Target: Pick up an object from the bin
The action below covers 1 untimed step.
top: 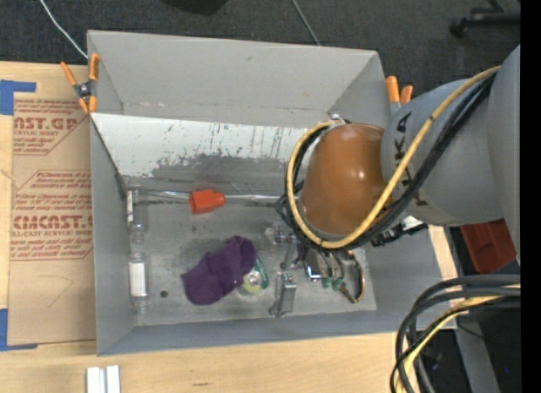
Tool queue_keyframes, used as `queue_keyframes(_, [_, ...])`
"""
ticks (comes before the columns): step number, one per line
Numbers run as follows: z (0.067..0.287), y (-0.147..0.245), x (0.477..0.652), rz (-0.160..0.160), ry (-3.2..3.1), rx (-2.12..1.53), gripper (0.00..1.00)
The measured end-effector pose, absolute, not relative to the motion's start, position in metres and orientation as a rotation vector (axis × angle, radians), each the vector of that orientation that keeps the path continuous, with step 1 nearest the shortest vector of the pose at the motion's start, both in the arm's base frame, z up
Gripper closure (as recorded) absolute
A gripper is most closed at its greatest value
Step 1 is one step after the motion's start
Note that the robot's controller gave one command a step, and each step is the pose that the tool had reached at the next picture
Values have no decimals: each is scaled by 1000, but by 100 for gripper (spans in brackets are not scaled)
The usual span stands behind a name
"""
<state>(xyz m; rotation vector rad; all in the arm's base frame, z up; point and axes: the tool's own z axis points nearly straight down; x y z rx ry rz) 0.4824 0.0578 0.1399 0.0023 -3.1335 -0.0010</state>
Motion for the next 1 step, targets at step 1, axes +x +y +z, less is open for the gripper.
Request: queue_keyframes(1, [144,58,484,-2,-3141,0,0])
